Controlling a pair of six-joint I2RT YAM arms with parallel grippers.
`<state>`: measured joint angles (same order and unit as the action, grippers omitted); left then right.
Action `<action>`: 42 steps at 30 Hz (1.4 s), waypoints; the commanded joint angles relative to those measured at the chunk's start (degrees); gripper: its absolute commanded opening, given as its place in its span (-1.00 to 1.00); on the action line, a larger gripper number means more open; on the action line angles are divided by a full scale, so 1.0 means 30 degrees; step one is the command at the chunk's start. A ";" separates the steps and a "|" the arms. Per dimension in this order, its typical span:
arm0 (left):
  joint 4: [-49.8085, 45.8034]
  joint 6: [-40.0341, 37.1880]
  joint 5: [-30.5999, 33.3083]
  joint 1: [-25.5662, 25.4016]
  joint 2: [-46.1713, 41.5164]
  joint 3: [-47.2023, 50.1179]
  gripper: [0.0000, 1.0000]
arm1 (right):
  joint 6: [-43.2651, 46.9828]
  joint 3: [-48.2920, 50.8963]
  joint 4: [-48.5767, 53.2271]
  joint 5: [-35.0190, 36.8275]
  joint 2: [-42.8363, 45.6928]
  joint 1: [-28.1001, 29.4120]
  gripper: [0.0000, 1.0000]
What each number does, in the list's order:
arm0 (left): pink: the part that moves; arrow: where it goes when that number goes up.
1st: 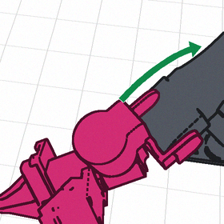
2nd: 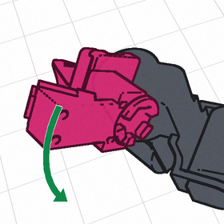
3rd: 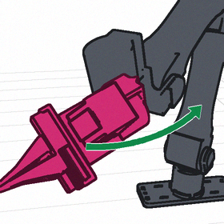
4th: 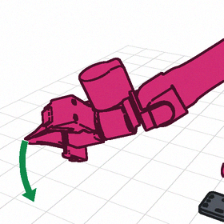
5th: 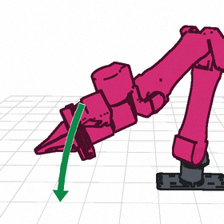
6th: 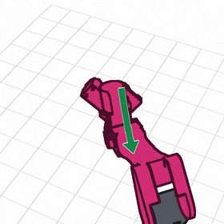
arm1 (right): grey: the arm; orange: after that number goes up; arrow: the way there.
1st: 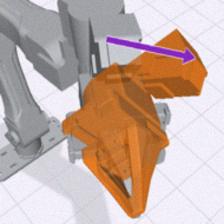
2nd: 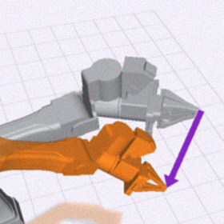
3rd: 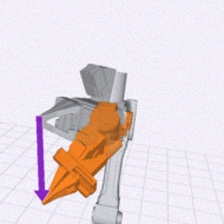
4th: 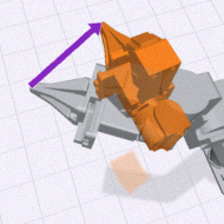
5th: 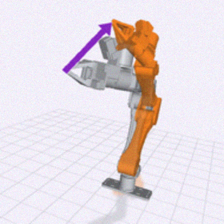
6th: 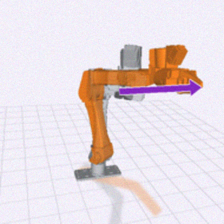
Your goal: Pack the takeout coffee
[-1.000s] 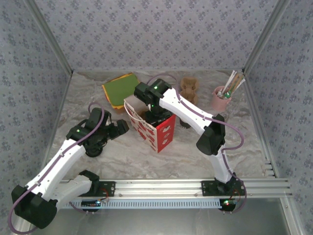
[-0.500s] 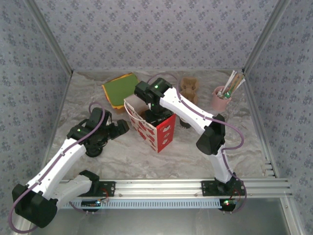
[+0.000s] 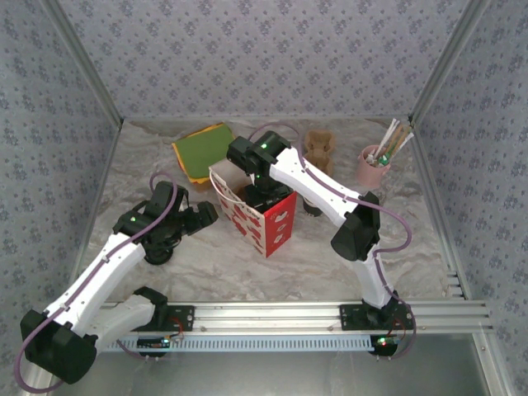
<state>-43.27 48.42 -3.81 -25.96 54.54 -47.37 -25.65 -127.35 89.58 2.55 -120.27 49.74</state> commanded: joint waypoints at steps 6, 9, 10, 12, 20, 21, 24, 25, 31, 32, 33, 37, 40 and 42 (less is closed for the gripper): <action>0.0184 -0.0365 -0.0268 0.0068 0.0096 -0.0369 0.99 | 0.0228 -0.0674 0.0359 -0.0097 -0.0479 -0.0178 0.27; 0.0184 -0.0403 -0.0256 0.0072 0.0144 -0.0461 1.00 | 0.0244 -0.0727 0.0379 -0.0093 -0.0488 -0.0201 0.27; 0.0185 -0.0394 -0.0266 0.0092 0.0159 -0.0490 1.00 | 0.0258 -0.0714 0.0378 -0.0079 -0.0486 -0.0180 0.27; 0.0223 -0.0409 -0.0291 0.0068 0.0189 -0.0470 1.00 | 0.0259 -0.0684 0.0403 -0.0040 -0.0487 -0.0200 0.27; 0.0217 -0.0398 -0.0295 0.0068 0.0217 -0.0476 0.99 | 0.0263 -0.0676 0.0385 -0.0001 -0.0486 -0.0187 0.27; 0.0219 -0.0409 -0.0281 0.0084 0.0189 -0.0465 1.00 | 0.0259 -0.0646 0.0379 0.0000 -0.0487 -0.0200 0.27; 0.0203 -0.0372 -0.0285 0.0068 0.0161 -0.0422 1.00 | 0.0259 -0.0617 0.0389 0.0001 -0.0487 -0.0198 0.27; 0.0205 -0.0380 -0.0282 0.0077 0.0159 -0.0439 1.00 | 0.0259 -0.0624 0.0396 -0.0002 -0.0476 -0.0200 0.27; 0.0187 -0.0321 -0.0289 0.0070 0.0071 -0.0372 1.00 | 0.0244 -0.0369 0.0315 0.0005 -0.0370 -0.0223 0.27; 0.0184 -0.0315 -0.0281 0.0075 0.0069 -0.0352 1.00 | 0.0230 -0.0331 0.0330 0.0009 -0.0341 -0.0227 0.27; 0.0183 -0.0321 -0.0289 0.0083 0.0043 -0.0349 0.99 | 0.0229 -0.0298 0.0316 0.0029 -0.0341 -0.0223 0.27; 0.0206 -0.0321 -0.0281 0.0072 0.0049 -0.0336 0.99 | 0.0200 -0.0247 0.0286 0.0024 -0.0282 -0.0231 0.27; 0.0189 -0.0311 -0.0284 0.0089 0.0043 -0.0325 1.00 | 0.0171 -0.0207 0.0290 0.0022 -0.0231 -0.0209 0.27; 0.0198 -0.0298 -0.0290 0.0090 0.0051 -0.0322 0.99 | 0.0145 -0.0143 0.0261 0.0035 -0.0196 -0.0189 0.27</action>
<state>-43.29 48.42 -3.81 -25.96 55.29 -47.37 -25.61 -127.76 89.56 2.52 -120.53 49.45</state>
